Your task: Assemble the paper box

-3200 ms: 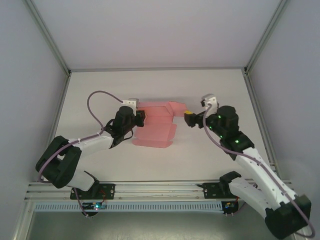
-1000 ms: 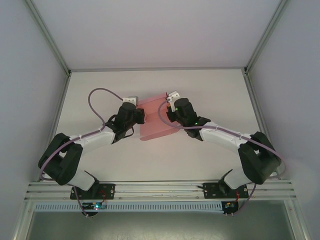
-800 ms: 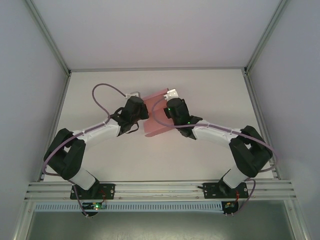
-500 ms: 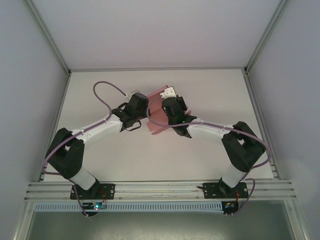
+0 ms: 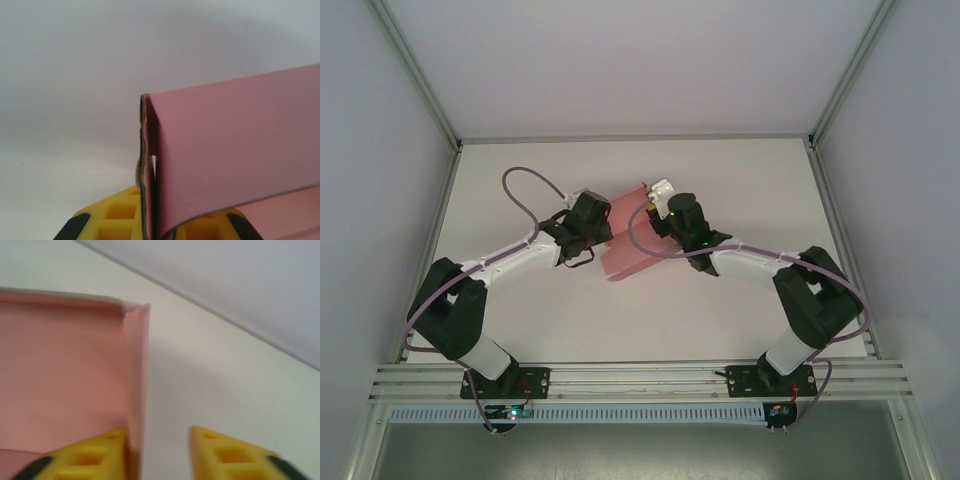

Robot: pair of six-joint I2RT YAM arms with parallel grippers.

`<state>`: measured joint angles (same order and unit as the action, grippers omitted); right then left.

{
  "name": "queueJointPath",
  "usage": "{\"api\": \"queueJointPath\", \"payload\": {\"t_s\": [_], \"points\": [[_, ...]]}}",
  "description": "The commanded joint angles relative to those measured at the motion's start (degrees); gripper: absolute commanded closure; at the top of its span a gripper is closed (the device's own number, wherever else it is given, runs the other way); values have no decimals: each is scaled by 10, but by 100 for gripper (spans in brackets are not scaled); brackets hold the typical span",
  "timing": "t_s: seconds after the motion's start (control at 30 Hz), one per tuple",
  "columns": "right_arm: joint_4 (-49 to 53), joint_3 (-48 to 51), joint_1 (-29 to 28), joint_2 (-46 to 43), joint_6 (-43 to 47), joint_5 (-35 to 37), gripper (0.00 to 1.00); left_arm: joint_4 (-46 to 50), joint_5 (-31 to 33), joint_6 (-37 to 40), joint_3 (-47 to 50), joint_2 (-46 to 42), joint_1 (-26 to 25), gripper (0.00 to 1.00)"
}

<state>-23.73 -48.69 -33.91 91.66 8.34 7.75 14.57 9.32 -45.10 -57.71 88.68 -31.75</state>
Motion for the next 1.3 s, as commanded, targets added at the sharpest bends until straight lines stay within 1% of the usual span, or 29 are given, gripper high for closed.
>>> {"api": "queueJointPath", "payload": {"t_s": [0.0, 0.07, 0.17, 0.27, 0.3, 0.33, 0.4, 0.47, 0.53, 0.6, 0.7, 0.73, 0.77, 0.8, 0.87, 0.9, 0.97, 1.1, 1.13, 1.2, 1.27], "points": [[-15, 20, 28, -59, -32, -151, 46, -7, 13, 62, 20, -39, 4, 100], [-16, 37, 48, -97, -62, -184, 37, -19, 27, 81, 26, -51, 3, 100], [-42, 71, 72, -157, -95, -216, 29, -31, 33, 102, 33, -61, 4, 100], [-30, 87, 75, -208, -83, -225, 15, -41, 29, 123, 35, -64, 4, 100], [-25, 90, 77, -222, -83, -228, 12, -52, 17, 140, 39, -66, 4, 100], [-20, 96, 79, -236, -83, -235, 3, -63, 9, 155, 42, -68, 4, 100], [-20, 107, 85, -265, -96, -241, 2, -85, -4, 194, 50, -71, 4, 100], [-20, 119, 95, -297, -125, -227, 2, -99, -10, 246, 50, -73, 4, 100], [-4, 127, 112, -325, -157, -204, 2, -98, -31, 334, 37, -68, 5, 100], [28, 129, 130, -348, -168, -195, 2, -72, -57, 437, 18, -63, 5, 100], [80, 132, 155, -378, -176, -178, 2, -40, -70, 569, -7, -63, 5, 100], [93, 137, 164, -388, -178, -178, 2, -35, -84, 620, -12, -65, 7, 100], [101, 142, 171, -397, -178, -181, 2, -16, -123, 680, -18, -64, 10, 100], [106, 148, 178, -405, -178, -186, 2, 23, -167, 751, -30, -61, 10, 100], [113, 163, 191, -423, -179, -199, 2, 155, -244, 910, -80, -42, 10, 100], [117, 168, 195, -431, -183, -202, 2, 211, -253, 970, -115, -26, 11, 100], [128, 177, 202, -445, -184, -202, 2, 266, -227, 1021, -183, 11, 10, 100], [153, 190, 211, -466, -190, -196, 2, 397, -174, 1124, -322, 116, 4, 99], [157, 195, 212, -470, -192, -196, 2, 411, -155, 1137, -344, 140, -3, 99], [165, 202, 215, -480, -197, -189, 2, 404, -108, 1171, -368, 186, -20, 98], [173, 208, 216, -493, -201, -174, 2, 332, -41, 1198, -348, 219, -48, 98]]}}
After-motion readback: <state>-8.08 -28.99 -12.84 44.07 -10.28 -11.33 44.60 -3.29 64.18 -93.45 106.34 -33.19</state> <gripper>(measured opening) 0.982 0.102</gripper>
